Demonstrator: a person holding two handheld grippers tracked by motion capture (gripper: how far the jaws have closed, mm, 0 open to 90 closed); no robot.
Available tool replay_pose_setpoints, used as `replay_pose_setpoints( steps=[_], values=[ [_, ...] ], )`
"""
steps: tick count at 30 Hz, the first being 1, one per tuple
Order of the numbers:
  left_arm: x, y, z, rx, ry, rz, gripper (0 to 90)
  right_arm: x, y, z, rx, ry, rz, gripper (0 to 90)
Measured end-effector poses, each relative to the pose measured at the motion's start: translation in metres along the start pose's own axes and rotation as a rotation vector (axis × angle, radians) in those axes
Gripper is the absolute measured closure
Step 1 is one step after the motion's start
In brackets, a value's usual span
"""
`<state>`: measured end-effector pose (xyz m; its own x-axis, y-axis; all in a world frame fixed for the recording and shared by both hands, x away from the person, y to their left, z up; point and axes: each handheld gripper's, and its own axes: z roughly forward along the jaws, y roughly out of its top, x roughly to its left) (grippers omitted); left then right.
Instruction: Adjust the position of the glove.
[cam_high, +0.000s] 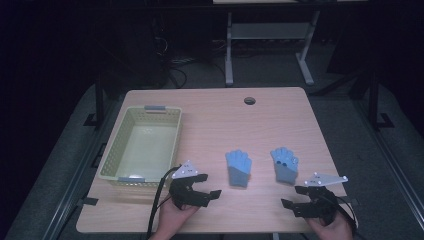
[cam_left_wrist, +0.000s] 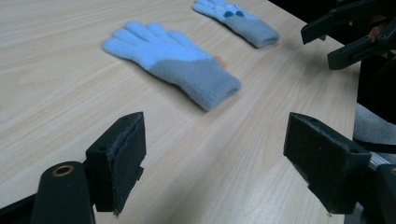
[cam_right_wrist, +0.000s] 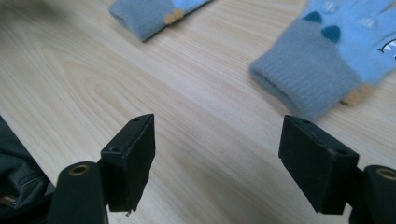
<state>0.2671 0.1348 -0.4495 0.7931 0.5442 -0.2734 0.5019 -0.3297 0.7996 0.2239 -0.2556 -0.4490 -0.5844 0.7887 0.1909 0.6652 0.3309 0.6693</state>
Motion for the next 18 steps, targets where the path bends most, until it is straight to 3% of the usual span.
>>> replay_pose_setpoints(
  steps=[9,18],
  values=[
    [0.003,0.000,0.001,-0.005,-0.011,-0.015,20.5,0.001,0.001,-0.002,-0.016,0.019,0.005,26.4],
    [0.001,0.000,-0.001,-0.010,-0.003,-0.008,20.6,0.000,0.011,-0.001,-0.021,0.033,-0.020,25.2]
  ],
)
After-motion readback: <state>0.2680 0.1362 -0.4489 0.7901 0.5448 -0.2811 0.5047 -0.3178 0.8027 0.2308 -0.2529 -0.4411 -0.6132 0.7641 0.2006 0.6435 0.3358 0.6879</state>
